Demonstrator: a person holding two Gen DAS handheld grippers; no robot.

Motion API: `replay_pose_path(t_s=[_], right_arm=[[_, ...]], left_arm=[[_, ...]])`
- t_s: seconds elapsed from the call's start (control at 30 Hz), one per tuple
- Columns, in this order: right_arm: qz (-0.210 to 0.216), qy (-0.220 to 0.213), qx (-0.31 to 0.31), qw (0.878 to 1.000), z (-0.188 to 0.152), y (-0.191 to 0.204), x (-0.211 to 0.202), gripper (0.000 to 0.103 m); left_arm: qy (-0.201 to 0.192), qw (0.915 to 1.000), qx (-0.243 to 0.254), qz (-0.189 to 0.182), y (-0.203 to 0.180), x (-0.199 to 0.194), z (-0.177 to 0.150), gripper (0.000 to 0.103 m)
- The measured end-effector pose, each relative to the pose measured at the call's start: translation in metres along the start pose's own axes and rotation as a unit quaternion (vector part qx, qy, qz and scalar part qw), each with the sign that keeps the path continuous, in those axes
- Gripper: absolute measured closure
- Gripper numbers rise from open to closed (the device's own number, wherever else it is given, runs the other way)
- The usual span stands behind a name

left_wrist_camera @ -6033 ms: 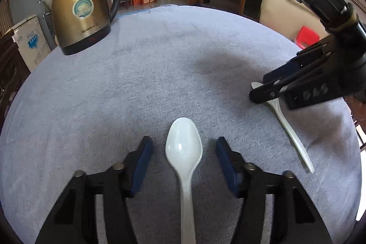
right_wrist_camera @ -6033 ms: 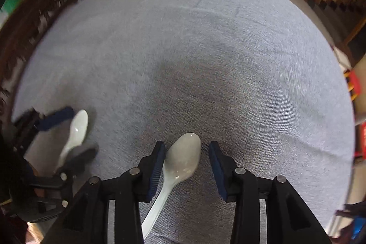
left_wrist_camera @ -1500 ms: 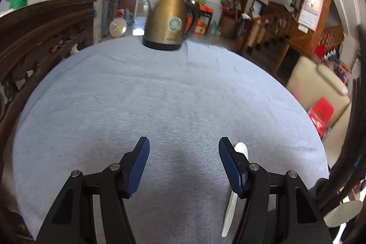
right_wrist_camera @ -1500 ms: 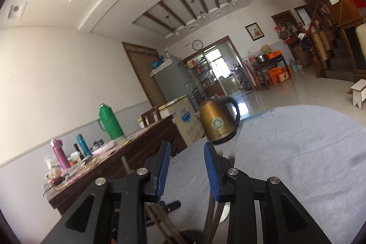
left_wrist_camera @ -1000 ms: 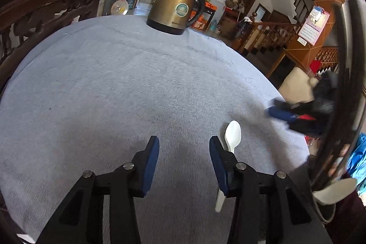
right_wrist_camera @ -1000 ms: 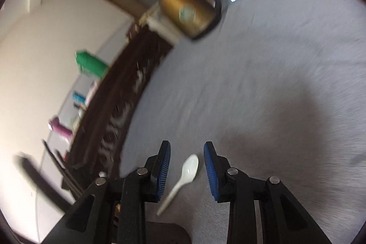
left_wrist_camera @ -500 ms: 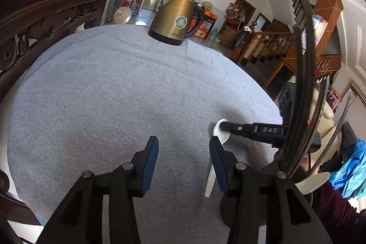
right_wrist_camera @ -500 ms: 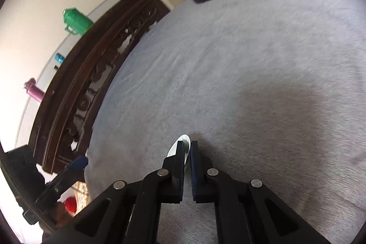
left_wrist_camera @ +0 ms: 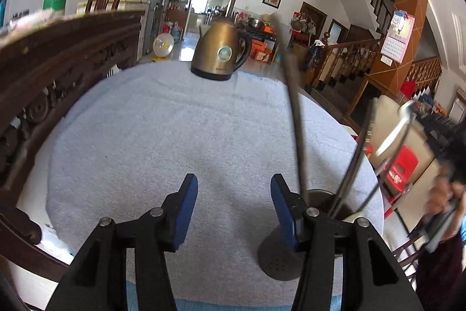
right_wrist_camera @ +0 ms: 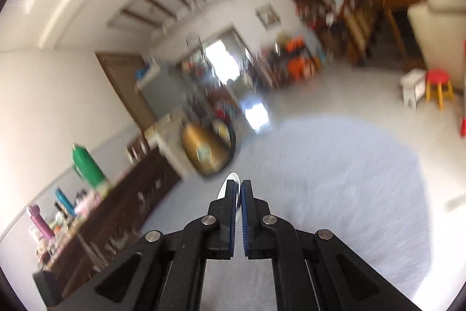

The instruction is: Organize utensils

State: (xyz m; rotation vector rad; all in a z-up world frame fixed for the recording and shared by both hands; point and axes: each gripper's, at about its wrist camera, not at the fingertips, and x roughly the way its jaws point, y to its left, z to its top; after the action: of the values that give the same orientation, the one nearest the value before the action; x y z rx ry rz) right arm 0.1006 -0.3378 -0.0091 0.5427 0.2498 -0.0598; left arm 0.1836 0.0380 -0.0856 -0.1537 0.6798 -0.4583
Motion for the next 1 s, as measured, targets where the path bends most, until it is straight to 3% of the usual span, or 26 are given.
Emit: replay_pose_path(t_s=[0.17, 0.3, 0.4, 0.6, 1.0], right_arm=[[0.044, -0.095, -0.043, 0.994, 0.027, 0.043, -0.073, 0.099], [0.058, -0.109, -0.133, 0.983, 0.010, 0.105, -0.085, 0.099], [0.056, -0.082, -0.180, 0.979, -0.017, 0.141, -0.061, 0.099], [0.032, -0.038, -0.255, 0.966, -0.077, 0.176, -0.024, 0.099], [0.030, 0.053, -0.307, 0.950, -0.123, 0.167, 0.003, 0.099]], left_arm=[[-0.016, 0.9984, 0.038, 0.039, -0.023, -0.023, 0.003, 0.047], [-0.019, 0.9971, 0.048, 0.056, -0.031, -0.036, 0.005, 0.046], [-0.023, 0.9959, 0.055, 0.068, -0.039, -0.046, 0.003, 0.044], [-0.022, 0.9927, 0.074, 0.093, -0.047, -0.054, 0.001, 0.044], [-0.020, 0.9908, 0.071, 0.114, -0.045, -0.058, 0.000, 0.044]])
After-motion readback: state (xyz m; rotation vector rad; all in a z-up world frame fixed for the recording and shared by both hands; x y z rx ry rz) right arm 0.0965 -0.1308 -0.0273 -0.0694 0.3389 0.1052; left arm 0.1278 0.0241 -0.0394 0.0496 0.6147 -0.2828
